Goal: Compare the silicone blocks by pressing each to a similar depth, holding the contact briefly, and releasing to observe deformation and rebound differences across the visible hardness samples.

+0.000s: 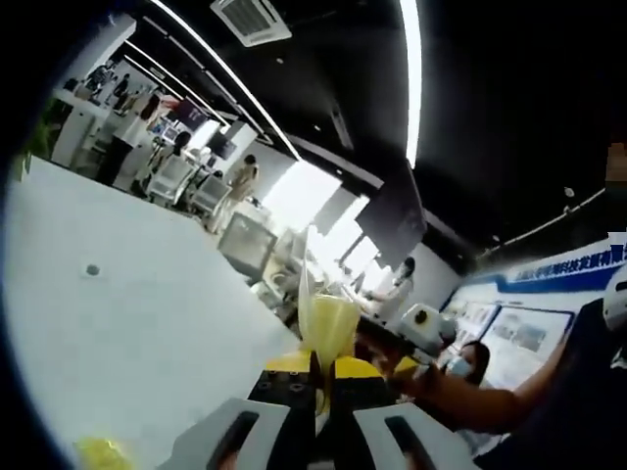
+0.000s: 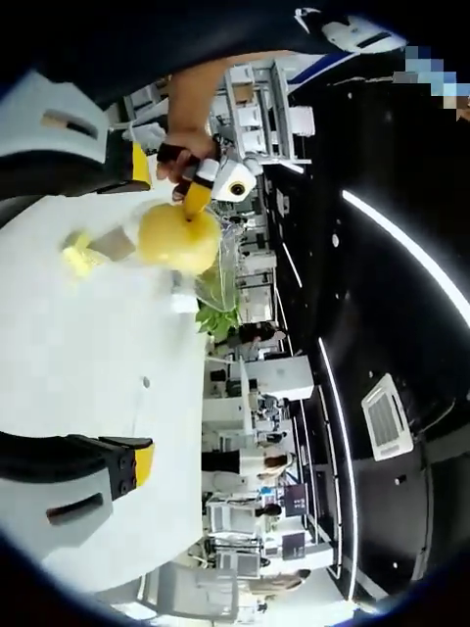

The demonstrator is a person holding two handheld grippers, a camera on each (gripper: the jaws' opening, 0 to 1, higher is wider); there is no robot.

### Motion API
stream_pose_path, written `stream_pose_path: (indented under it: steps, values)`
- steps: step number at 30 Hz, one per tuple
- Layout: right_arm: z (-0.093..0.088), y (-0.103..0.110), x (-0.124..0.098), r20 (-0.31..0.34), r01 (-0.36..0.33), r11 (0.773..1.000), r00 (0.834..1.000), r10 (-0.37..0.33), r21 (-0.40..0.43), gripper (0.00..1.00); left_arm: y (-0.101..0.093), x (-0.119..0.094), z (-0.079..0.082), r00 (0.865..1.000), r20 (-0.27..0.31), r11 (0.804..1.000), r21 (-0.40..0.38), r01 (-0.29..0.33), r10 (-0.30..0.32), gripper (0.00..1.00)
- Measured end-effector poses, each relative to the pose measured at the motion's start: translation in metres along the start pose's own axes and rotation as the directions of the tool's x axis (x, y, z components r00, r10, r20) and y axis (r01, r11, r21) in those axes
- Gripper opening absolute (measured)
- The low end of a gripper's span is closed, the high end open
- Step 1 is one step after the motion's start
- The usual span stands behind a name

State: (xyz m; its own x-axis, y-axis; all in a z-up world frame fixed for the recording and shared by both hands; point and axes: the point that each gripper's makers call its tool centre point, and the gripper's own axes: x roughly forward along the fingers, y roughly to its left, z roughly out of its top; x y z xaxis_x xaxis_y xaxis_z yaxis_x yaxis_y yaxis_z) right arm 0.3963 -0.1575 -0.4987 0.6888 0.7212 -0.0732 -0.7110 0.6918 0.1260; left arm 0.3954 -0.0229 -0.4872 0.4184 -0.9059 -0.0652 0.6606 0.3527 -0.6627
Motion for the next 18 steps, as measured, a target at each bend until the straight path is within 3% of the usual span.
stream_pose_path:
  steps: [3, 7, 11, 18]
  values:
    - [-0.015, -0.008, -0.011, -0.035, 0.027, 0.999, 0.999, -0.026, 0.021, 0.97, 0.01, 0.007, -0.008, 1.0, -0.007, 0.998, -0.057, -0.005, 0.005, 0.0]
    - [-0.024, -0.018, -0.027, -0.035, 0.072, 0.997, 0.997, -0.071, 0.018, 0.97, 0.026, 0.015, -0.017, 1.0, -0.009, 0.99, -0.144, -0.012, 0.011, 0.0]
    - [-0.038, -0.02, -0.038, -0.072, 0.093, 0.996, 0.993, -0.093, -0.003, 0.97, 0.034, 0.022, -0.027, 0.999, -0.034, 0.987, -0.157, -0.02, 0.015, 0.0]
    - [-0.049, -0.027, -0.053, -0.083, 0.135, 0.991, 0.988, -0.133, 0.012, 0.97, 0.051, 0.029, -0.049, 0.998, -0.064, 0.977, -0.213, -0.028, 0.015, 0.0]
